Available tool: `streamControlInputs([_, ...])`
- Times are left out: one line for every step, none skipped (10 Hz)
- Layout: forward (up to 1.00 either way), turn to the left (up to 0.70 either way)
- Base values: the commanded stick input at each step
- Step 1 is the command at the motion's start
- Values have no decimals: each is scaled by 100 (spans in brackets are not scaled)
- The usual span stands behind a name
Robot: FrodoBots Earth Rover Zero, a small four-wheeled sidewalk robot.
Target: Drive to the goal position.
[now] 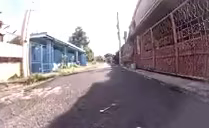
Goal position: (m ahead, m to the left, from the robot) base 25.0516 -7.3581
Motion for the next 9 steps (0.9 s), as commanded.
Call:
streamControlInputs([100,0])
streamControlInputs([100,0])
streamControlInputs([100,0])
streamControlInputs([100,0])
streamControlInputs([100,0])
streamControlInputs([100,0])
streamControlInputs([100,0])
streamControlInputs([100,0])
streamControlInputs([100,0])
